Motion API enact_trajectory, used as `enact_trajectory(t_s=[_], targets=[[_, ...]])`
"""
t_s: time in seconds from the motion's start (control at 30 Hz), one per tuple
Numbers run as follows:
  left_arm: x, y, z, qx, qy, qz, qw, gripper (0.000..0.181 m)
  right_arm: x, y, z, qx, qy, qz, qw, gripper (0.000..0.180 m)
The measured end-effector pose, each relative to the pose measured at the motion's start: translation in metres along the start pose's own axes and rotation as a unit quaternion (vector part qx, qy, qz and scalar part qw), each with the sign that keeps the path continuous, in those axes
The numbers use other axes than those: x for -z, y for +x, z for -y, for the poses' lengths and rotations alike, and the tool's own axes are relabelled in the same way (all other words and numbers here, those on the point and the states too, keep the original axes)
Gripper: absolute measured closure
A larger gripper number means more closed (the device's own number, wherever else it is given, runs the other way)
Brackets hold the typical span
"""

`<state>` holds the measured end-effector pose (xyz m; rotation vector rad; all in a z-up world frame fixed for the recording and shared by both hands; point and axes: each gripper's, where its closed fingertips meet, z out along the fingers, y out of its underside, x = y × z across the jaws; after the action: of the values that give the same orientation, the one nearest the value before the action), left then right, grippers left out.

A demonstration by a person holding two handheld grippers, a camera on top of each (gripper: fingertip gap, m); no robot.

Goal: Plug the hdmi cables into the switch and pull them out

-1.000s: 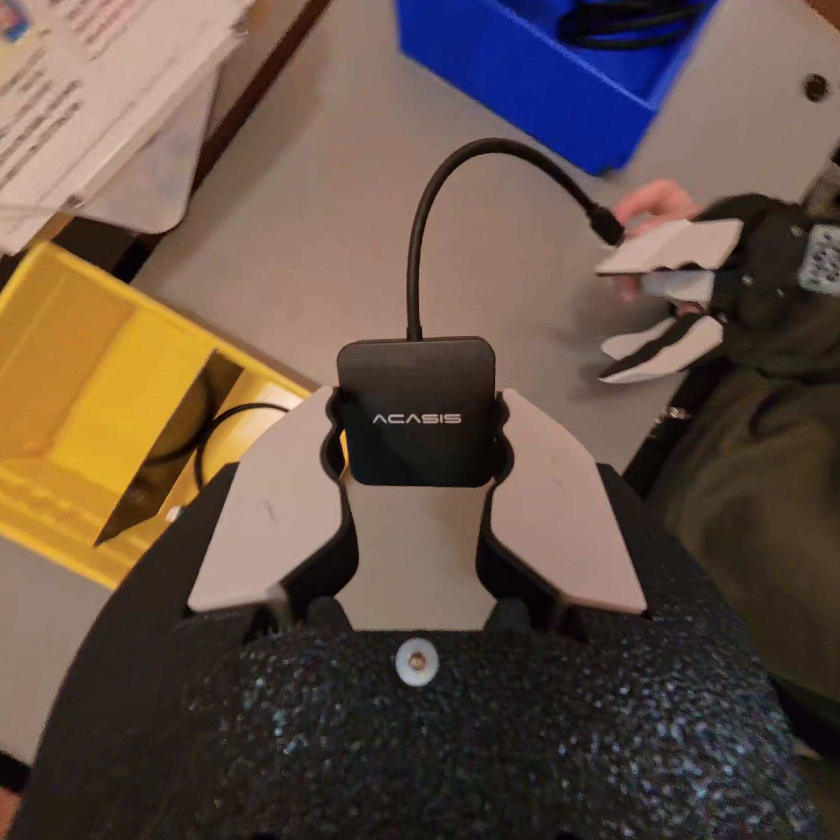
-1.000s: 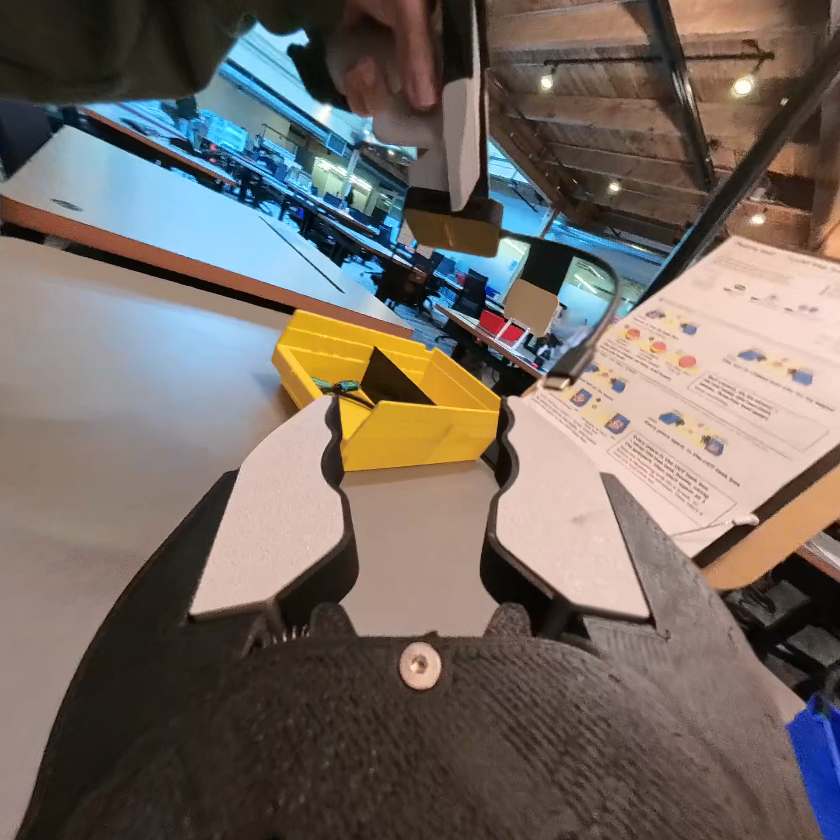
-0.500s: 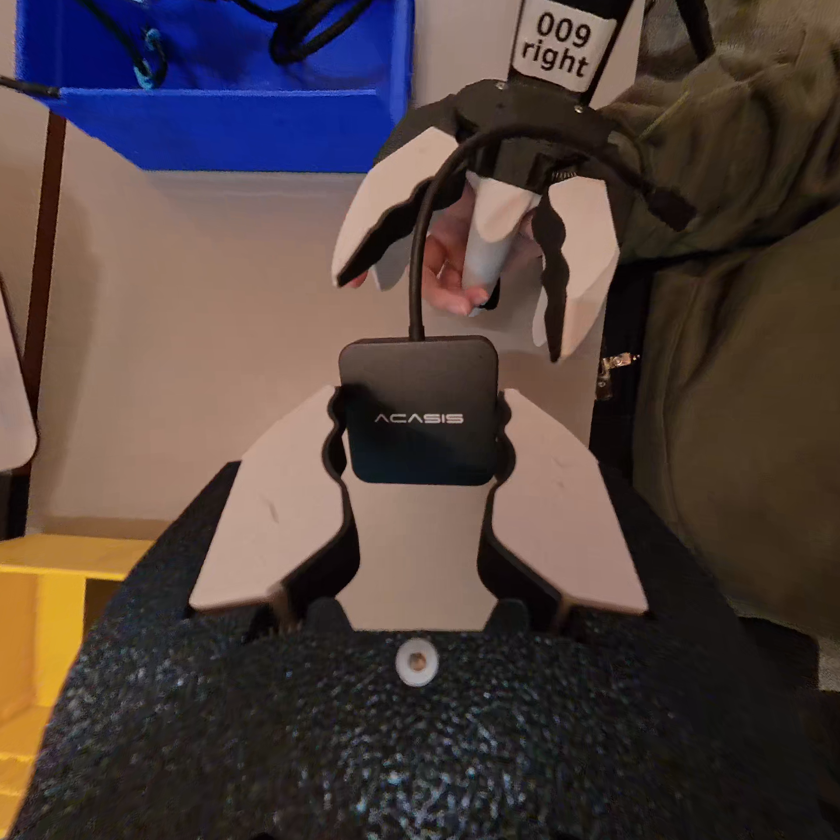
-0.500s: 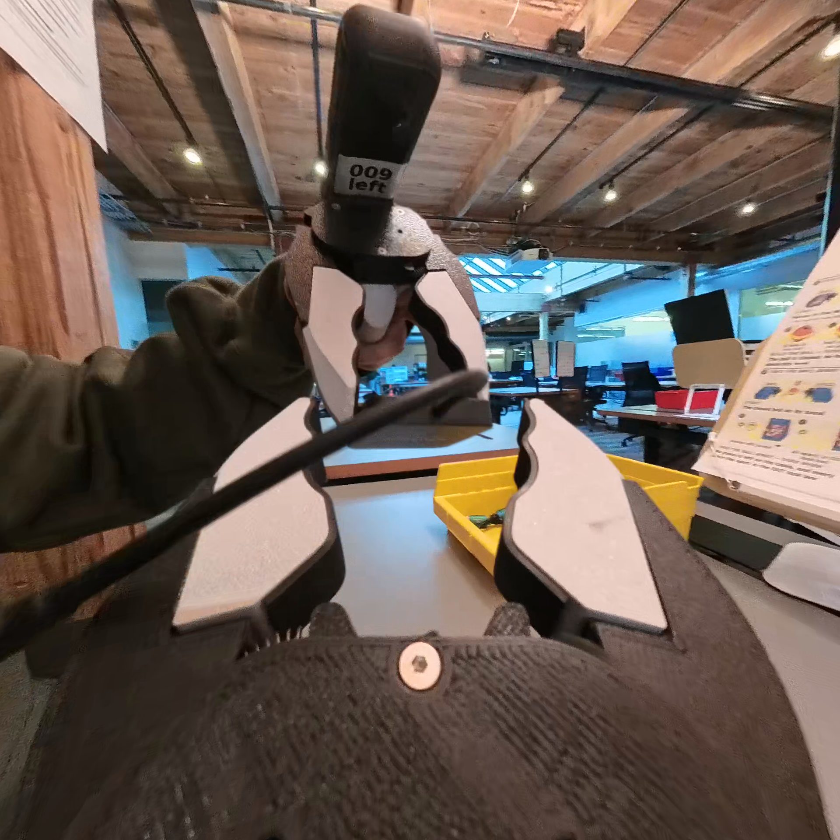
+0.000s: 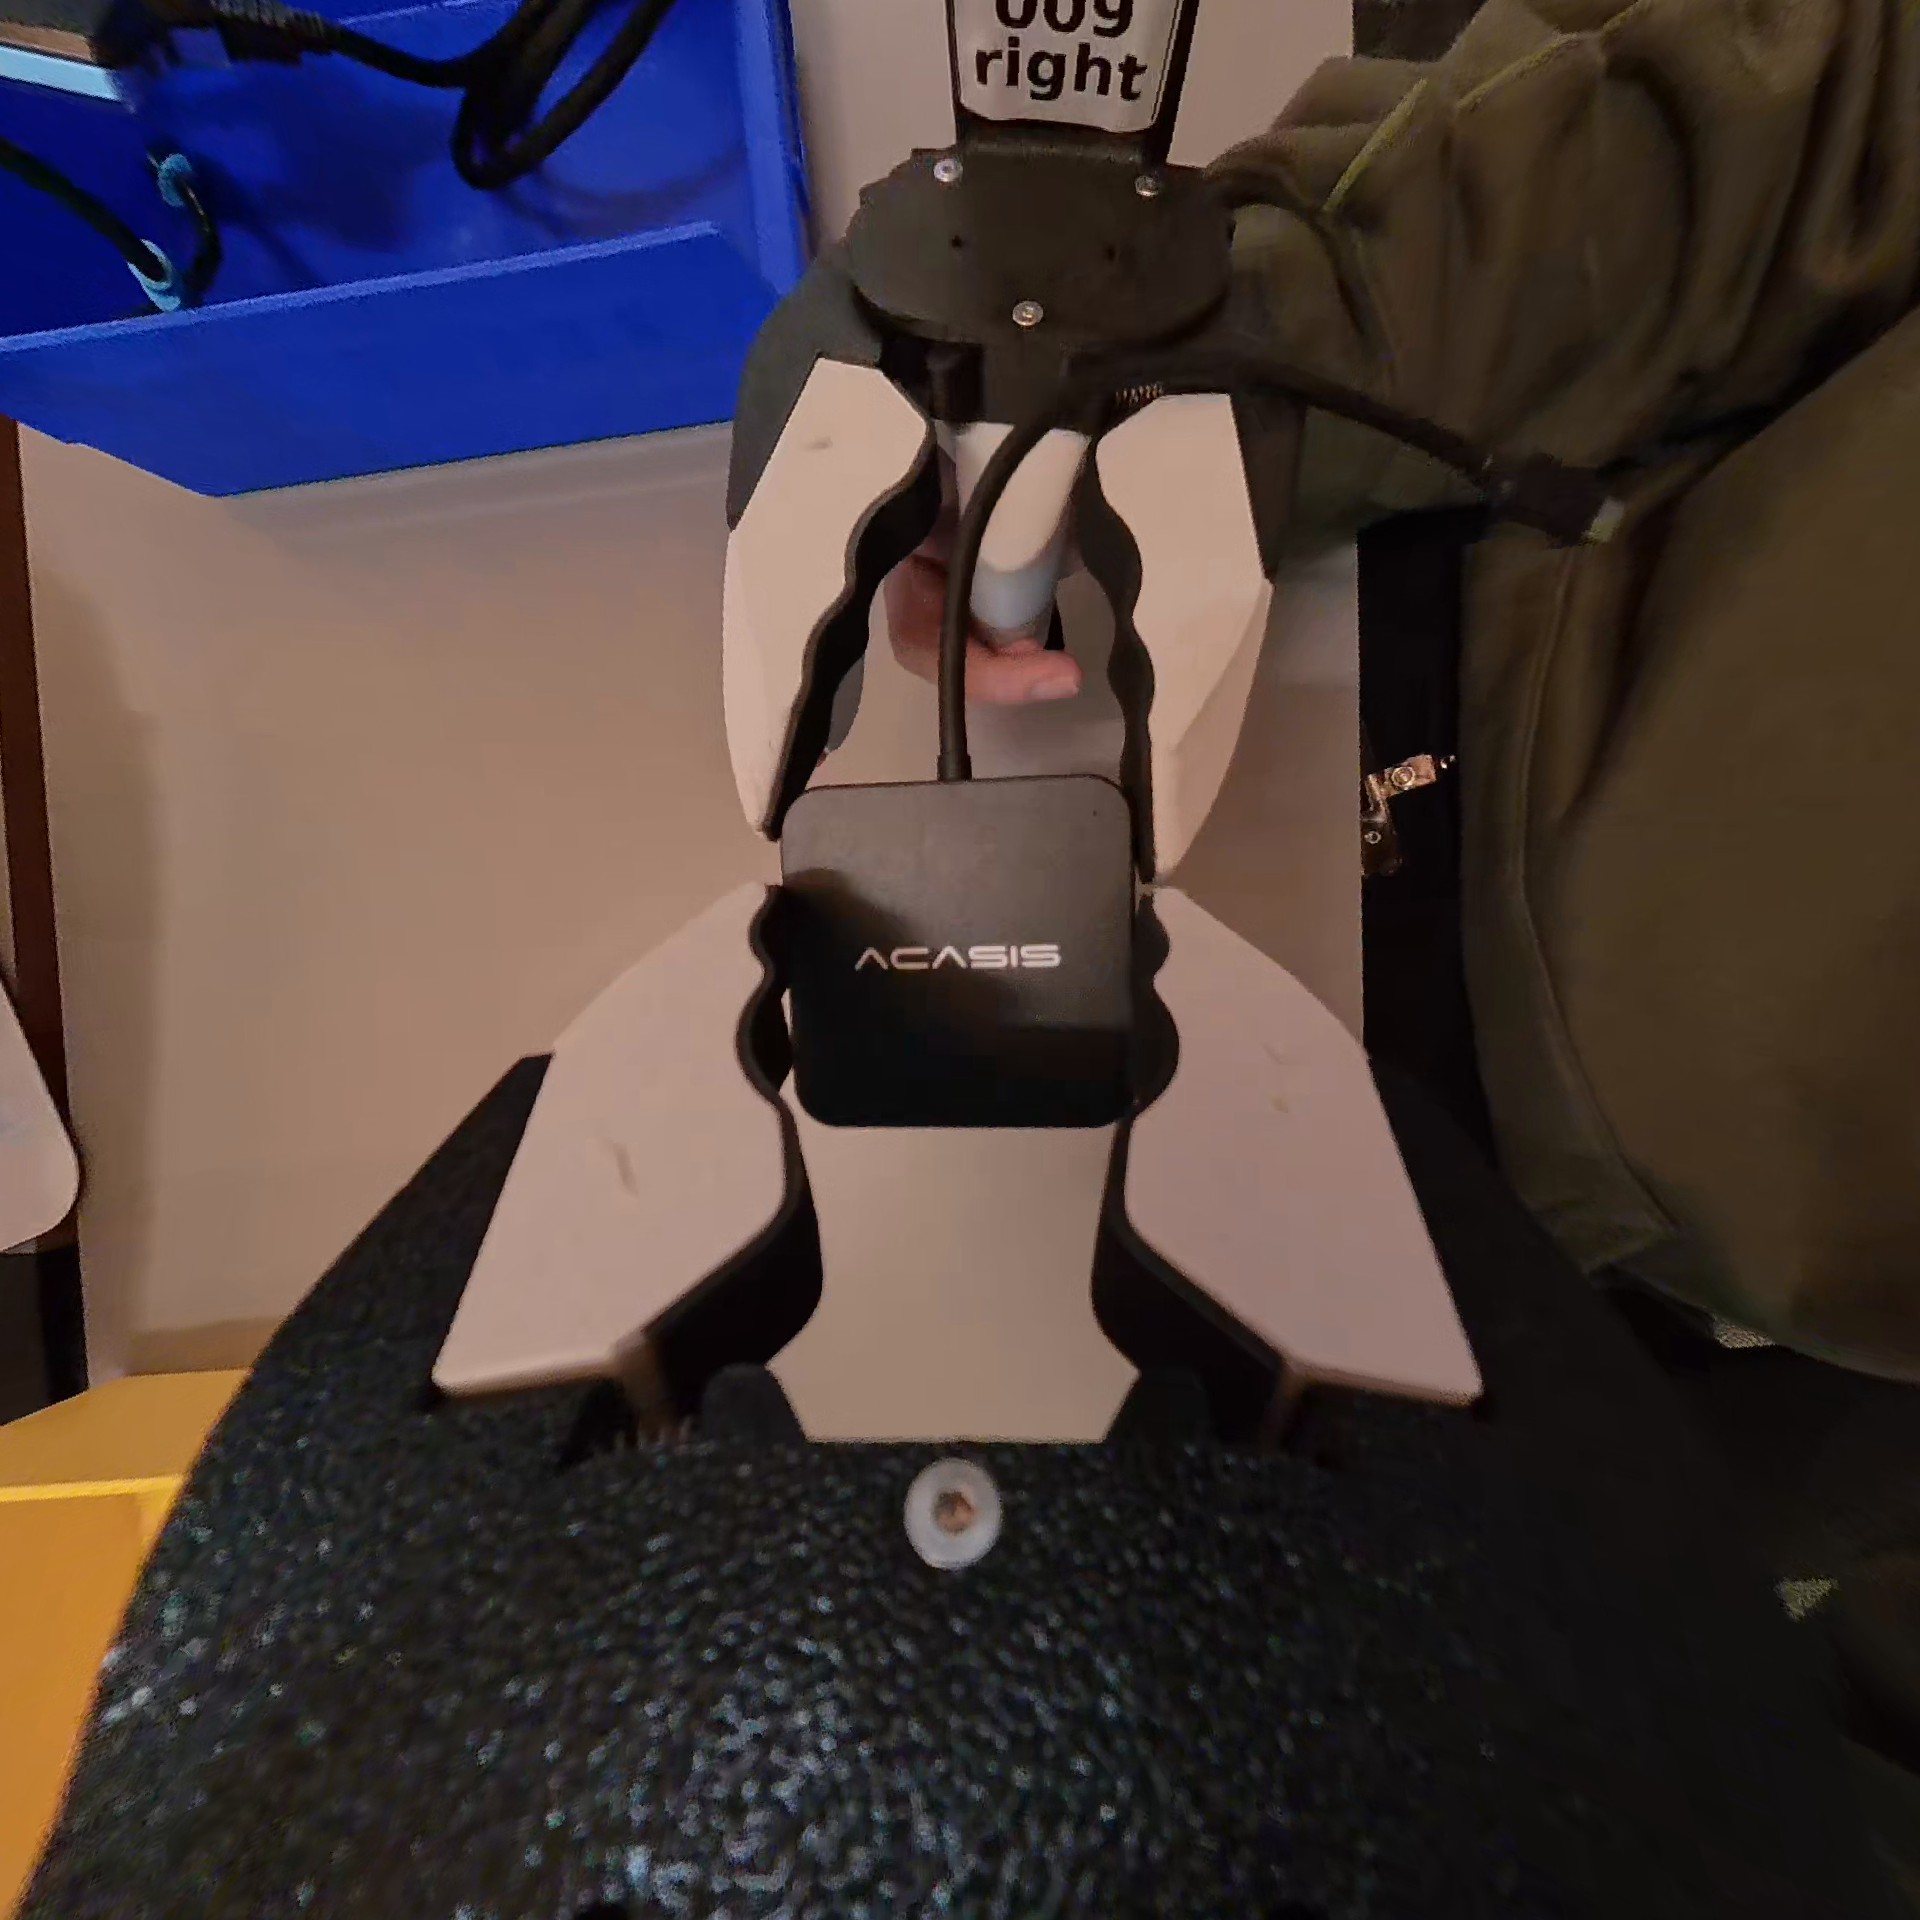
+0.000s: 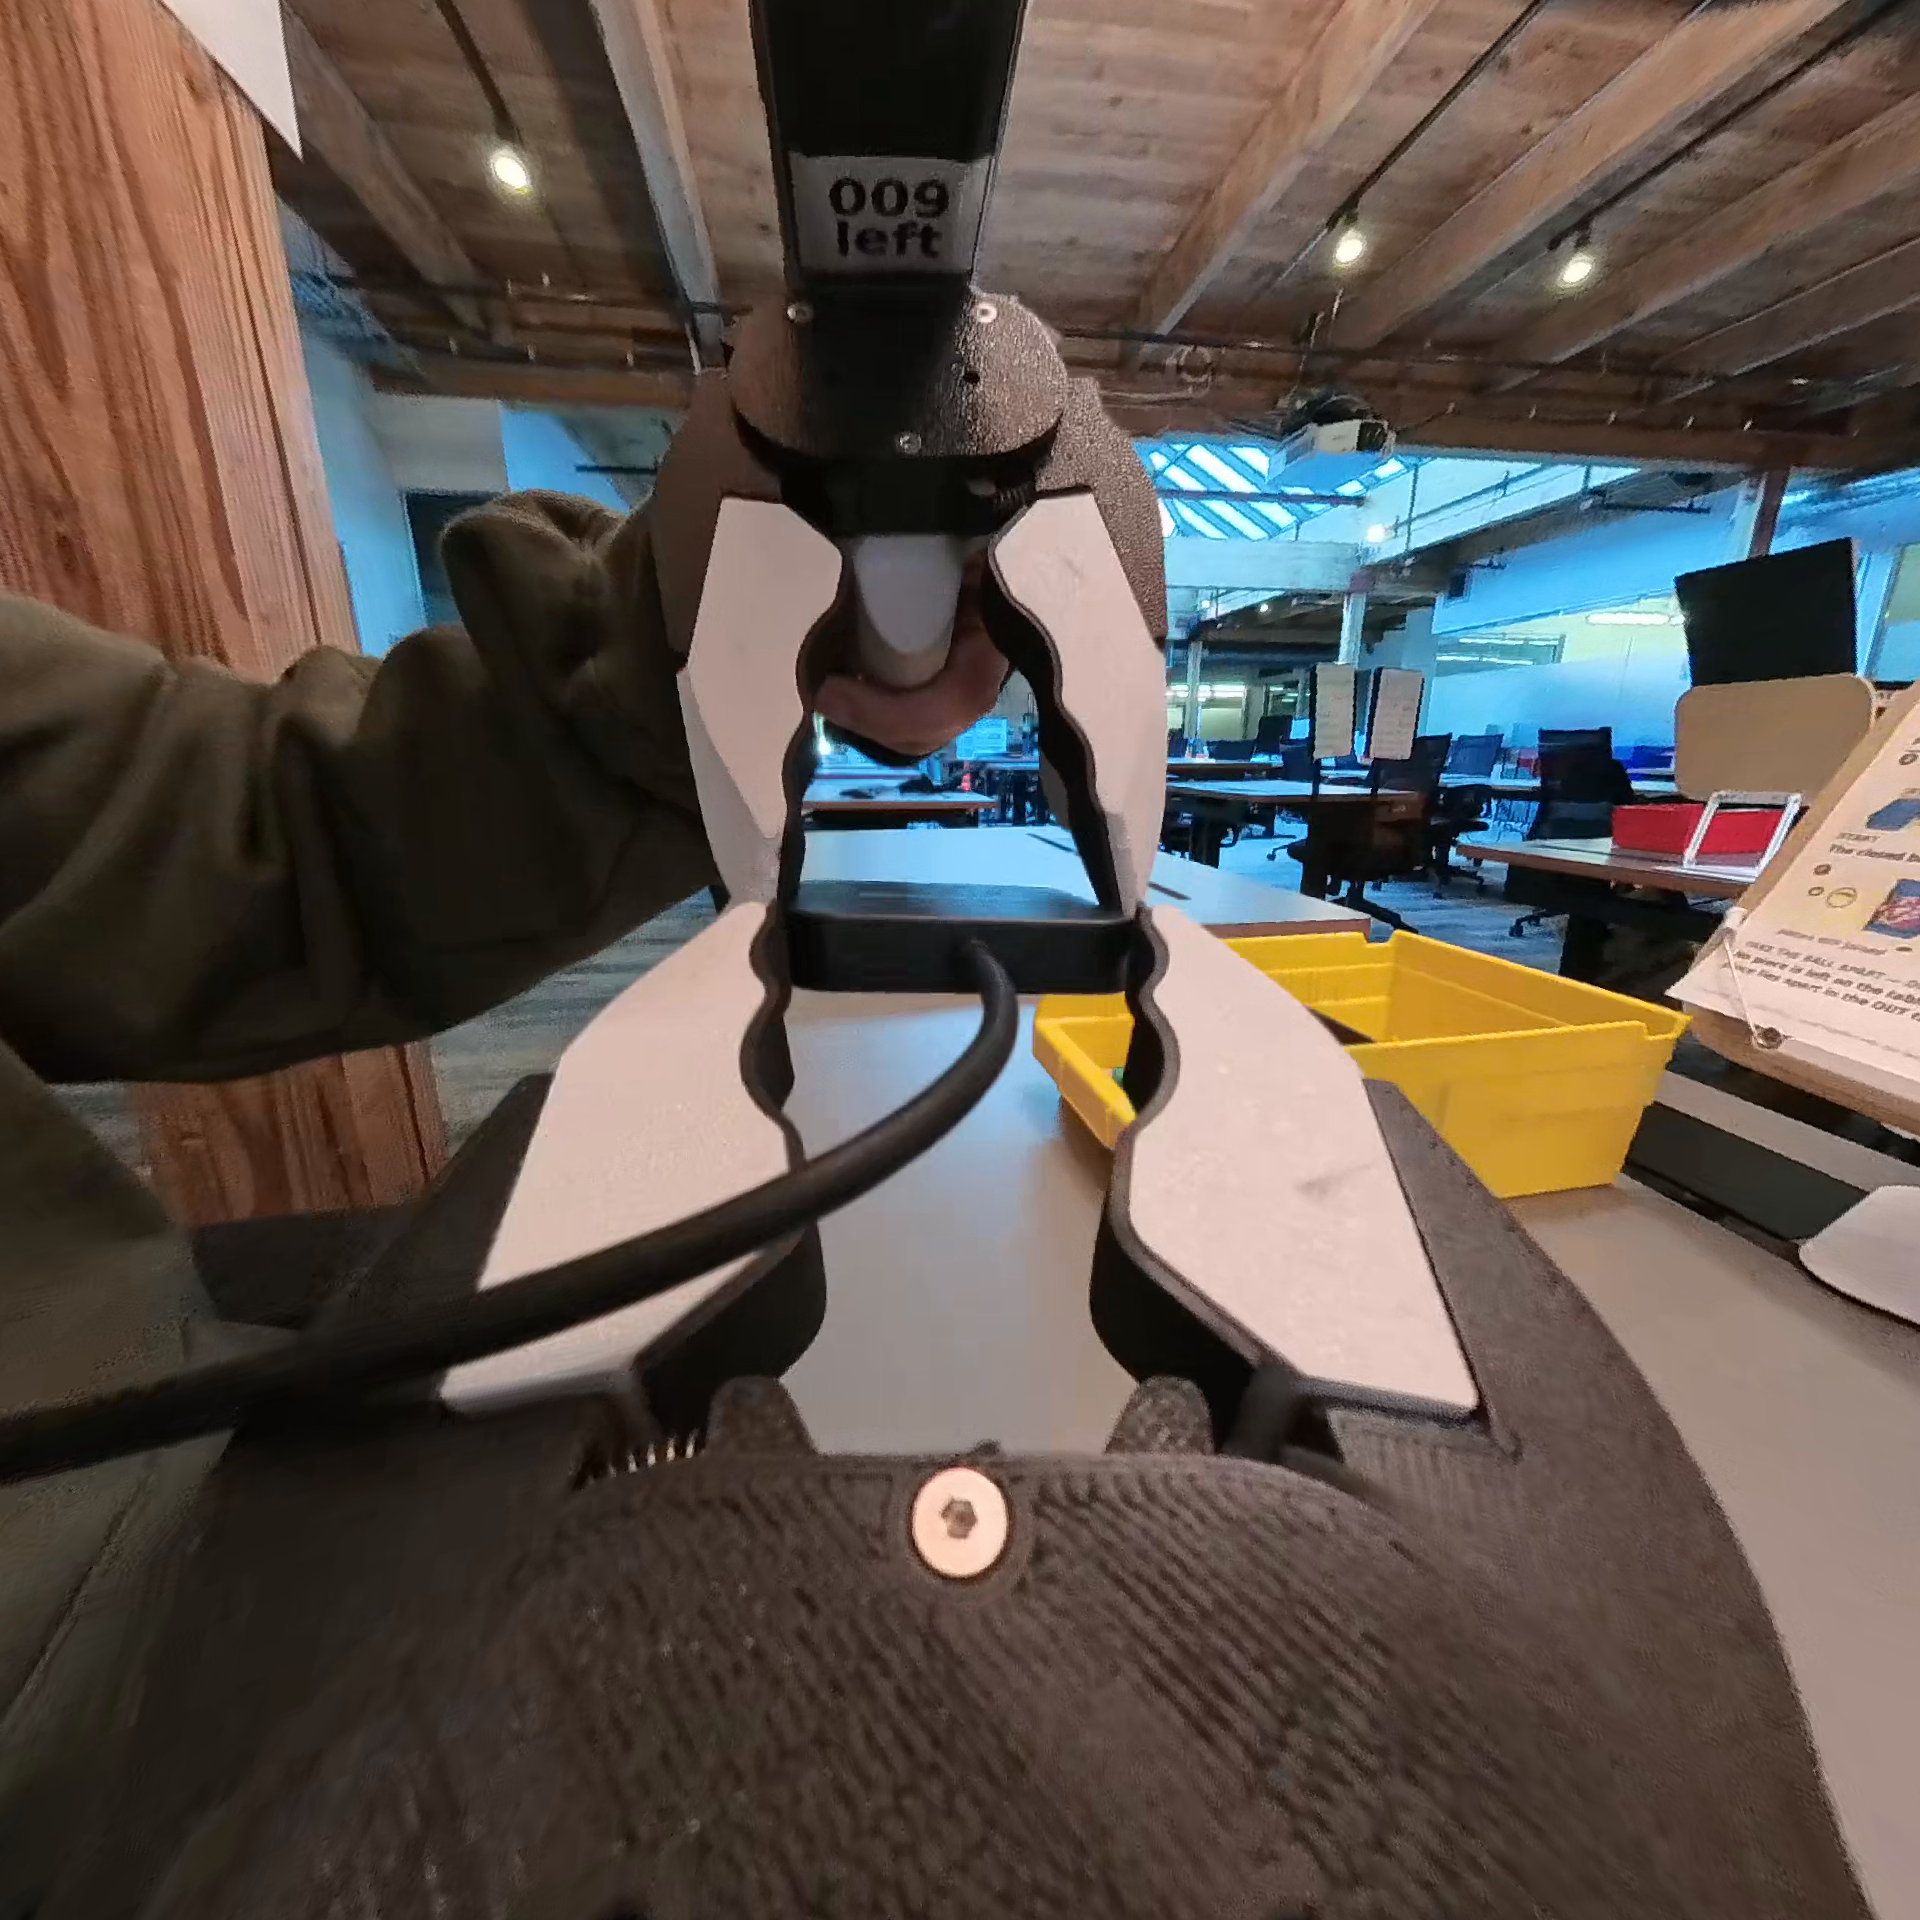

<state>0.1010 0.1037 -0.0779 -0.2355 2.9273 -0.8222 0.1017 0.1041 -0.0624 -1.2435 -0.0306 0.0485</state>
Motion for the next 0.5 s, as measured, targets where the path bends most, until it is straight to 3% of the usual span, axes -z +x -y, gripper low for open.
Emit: enact_trajectory(t_s=[0.2, 0.33, 0.43, 0.5], targets=[[0.004, -0.001, 0.011, -0.006, 0.048, 0.021, 0.999, 0.118, 0.005, 0.000, 0.010, 0.036, 0.020, -0.008, 0.999, 0.117], [0.018, -0.015, 0.013, 0.066, 0.097, 0.073, 0.990, 0.106, 0.014, 0.002, 0.027, 0.105, 0.031, -0.034, 0.993, 0.117], [0.034, -0.021, 0.016, 0.182, 0.235, 0.085, 0.951, 0.101, 0.023, 0.003, 0.045, 0.163, 0.047, -0.061, 0.984, 0.117], [0.033, -0.010, 0.016, 0.273, 0.331, 0.005, 0.903, 0.108, 0.026, 0.004, 0.057, 0.204, 0.066, -0.091, 0.973, 0.117]])
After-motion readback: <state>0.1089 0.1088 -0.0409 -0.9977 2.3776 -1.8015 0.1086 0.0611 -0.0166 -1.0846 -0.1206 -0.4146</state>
